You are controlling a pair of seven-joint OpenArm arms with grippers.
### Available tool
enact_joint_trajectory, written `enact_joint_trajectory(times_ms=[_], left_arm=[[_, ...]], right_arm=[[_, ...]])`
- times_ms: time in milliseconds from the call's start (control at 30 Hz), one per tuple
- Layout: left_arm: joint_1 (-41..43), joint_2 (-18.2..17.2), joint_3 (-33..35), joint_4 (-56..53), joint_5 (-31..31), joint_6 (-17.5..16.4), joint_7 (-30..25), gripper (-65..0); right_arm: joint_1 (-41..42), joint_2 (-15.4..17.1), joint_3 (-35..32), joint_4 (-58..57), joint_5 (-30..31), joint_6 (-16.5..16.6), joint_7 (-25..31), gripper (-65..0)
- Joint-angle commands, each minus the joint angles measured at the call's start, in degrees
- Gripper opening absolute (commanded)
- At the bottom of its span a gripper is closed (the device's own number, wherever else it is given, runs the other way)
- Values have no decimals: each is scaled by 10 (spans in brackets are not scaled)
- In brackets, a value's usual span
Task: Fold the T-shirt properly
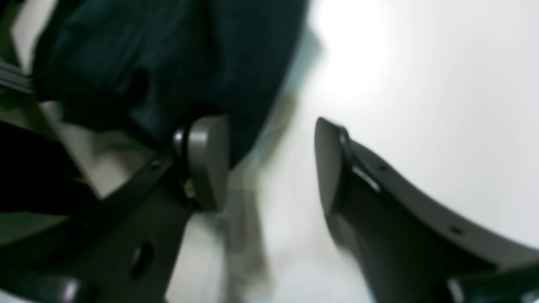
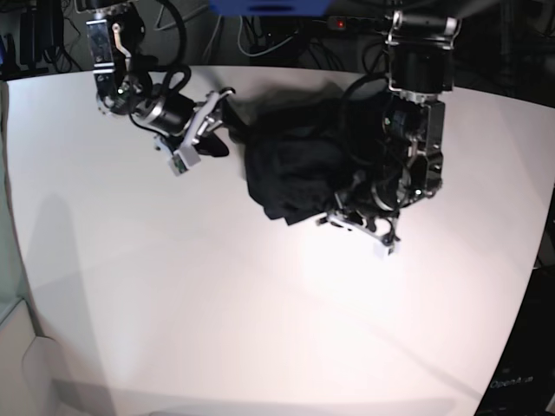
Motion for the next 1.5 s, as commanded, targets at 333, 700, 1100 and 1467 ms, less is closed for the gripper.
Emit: enact_joint_trajectory(times_ms=[333, 700, 1100, 1467], left_arm=[[107, -89, -120, 171, -69, 3, 94, -650], [212, -80, -147, 178, -68, 1, 80, -650], [222, -80, -163, 247, -75, 2, 86, -650], [129, -68, -183, 273, -75, 3, 185, -650]], right_arm=[[-5, 10, 6, 8, 0, 4, -6, -345], [24, 34, 7, 10, 2, 4, -6, -345], [24, 33, 6, 10, 0, 4, -6, -345], [24, 45, 6, 10, 0, 4, -6, -345]])
